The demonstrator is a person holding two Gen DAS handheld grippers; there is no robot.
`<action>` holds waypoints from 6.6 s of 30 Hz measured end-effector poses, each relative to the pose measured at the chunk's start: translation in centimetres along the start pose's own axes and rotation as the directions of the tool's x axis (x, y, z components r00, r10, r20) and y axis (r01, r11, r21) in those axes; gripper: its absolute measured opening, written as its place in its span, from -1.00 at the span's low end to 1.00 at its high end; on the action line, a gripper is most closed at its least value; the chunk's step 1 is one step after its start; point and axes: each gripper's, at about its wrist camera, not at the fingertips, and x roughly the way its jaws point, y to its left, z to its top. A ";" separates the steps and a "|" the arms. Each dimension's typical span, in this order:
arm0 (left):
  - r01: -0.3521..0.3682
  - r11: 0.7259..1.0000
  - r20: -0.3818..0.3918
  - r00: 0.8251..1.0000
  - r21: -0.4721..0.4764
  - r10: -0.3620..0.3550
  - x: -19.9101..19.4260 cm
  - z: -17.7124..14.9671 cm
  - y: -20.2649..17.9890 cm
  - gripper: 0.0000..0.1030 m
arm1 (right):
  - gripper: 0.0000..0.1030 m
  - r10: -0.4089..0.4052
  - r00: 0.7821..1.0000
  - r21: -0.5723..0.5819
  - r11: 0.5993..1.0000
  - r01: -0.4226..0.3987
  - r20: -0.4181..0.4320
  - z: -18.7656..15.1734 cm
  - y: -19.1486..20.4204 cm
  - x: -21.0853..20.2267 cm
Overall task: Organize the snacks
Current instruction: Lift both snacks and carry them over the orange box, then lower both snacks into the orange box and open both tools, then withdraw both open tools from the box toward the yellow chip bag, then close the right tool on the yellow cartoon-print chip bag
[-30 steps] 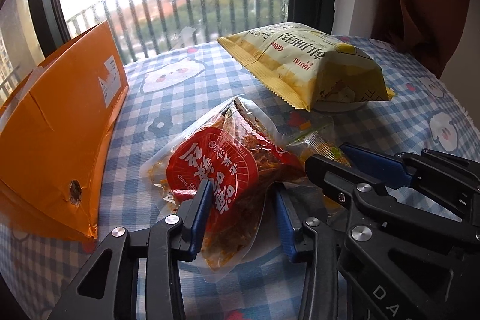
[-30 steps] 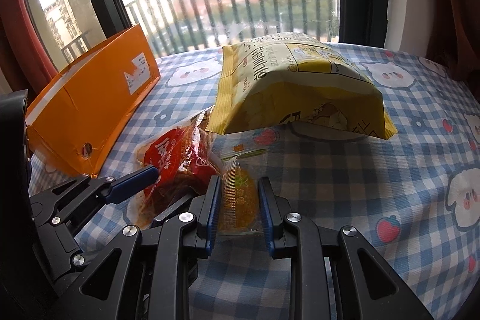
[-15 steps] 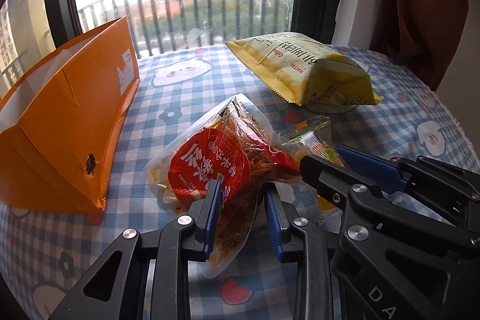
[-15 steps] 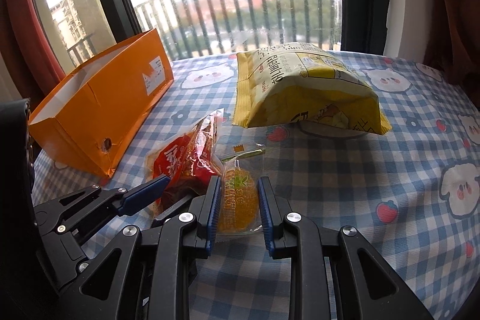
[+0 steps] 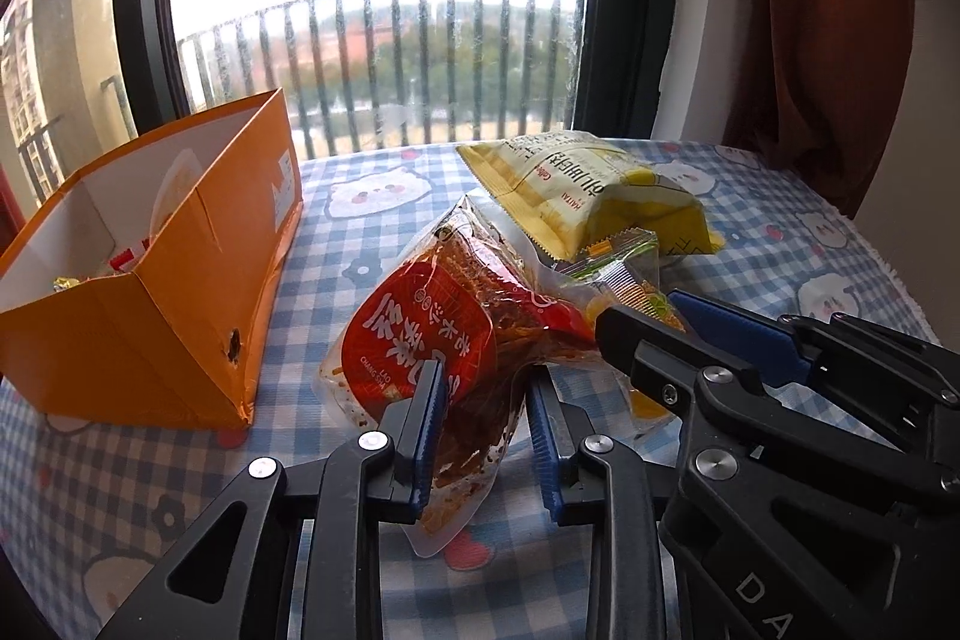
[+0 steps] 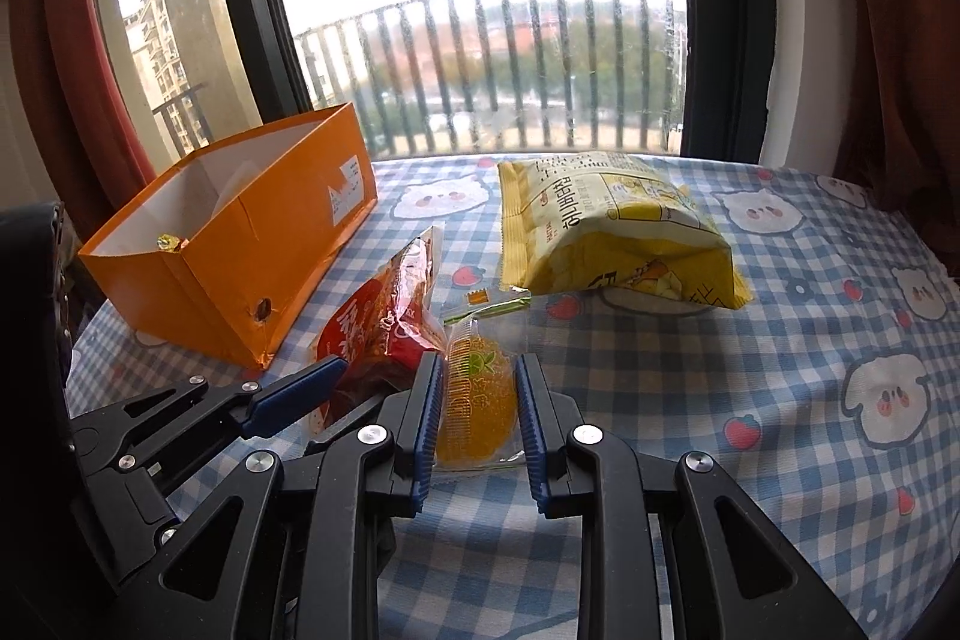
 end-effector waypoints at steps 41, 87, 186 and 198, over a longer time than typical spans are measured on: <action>-0.115 0.992 0.288 0.949 -0.049 0.125 -9.1 5.0 5.9 -0.50 | -0.46 0.118 0.944 -0.123 0.989 -0.083 0.307 7.4 7.9 -6.0; -0.267 0.893 0.066 0.948 -0.362 0.310 0.0 5.7 20.4 0.40 | -0.12 0.257 0.966 -0.219 0.945 -0.244 0.034 12.7 17.9 12.1; -0.155 0.986 0.084 0.985 0.062 0.149 3.7 5.6 -7.8 0.92 | 0.90 0.023 0.996 -0.044 0.999 -0.019 0.092 4.1 -11.9 -0.3; -0.150 0.986 -0.019 0.988 0.077 0.151 8.7 6.0 -6.7 0.71 | 0.75 0.037 0.999 -0.036 0.999 -0.038 -0.018 4.8 -13.3 5.2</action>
